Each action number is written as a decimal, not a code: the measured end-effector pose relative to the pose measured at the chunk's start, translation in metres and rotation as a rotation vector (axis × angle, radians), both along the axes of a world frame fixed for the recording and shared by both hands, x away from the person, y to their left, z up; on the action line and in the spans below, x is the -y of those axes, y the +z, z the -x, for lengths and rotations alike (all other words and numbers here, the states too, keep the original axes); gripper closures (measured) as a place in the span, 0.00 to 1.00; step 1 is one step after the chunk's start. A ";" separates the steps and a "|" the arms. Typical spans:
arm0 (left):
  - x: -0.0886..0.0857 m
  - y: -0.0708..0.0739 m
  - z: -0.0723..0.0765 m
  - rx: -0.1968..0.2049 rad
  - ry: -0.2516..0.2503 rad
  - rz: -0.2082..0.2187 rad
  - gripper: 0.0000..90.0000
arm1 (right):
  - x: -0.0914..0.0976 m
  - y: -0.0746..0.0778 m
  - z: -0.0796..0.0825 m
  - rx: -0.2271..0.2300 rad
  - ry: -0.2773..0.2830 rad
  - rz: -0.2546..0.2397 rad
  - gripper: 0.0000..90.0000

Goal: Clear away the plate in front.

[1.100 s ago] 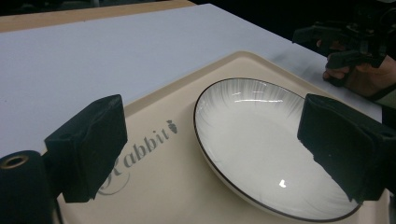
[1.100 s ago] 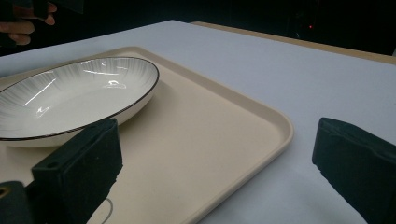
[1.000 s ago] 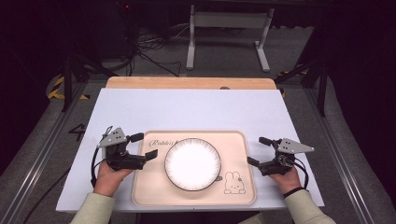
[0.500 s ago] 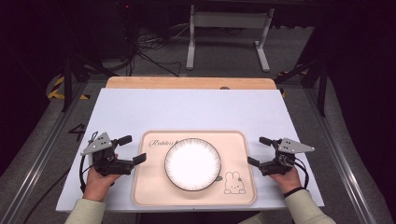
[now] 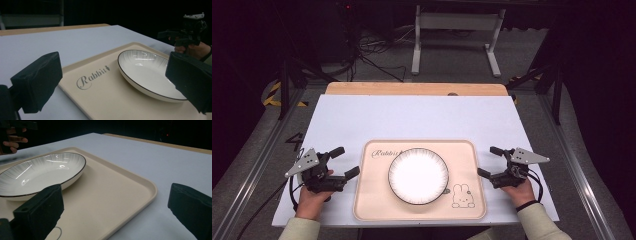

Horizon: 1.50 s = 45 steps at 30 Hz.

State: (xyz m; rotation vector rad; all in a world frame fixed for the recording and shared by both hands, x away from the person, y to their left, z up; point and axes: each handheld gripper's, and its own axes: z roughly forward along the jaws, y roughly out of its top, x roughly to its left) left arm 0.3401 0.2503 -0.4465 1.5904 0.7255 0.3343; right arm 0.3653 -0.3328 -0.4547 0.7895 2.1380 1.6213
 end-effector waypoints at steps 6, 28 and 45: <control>0.000 -0.007 0.003 0.014 0.018 -0.066 0.01 | 0.001 0.000 0.000 0.000 0.006 -0.007 0.00; 0.001 -0.023 0.003 -0.036 0.020 -0.162 0.01 | -0.001 0.000 0.001 0.004 0.003 0.010 0.00; 0.003 -0.023 0.003 -0.037 0.013 -0.176 0.03 | -0.003 0.000 0.001 0.004 -0.002 0.026 0.01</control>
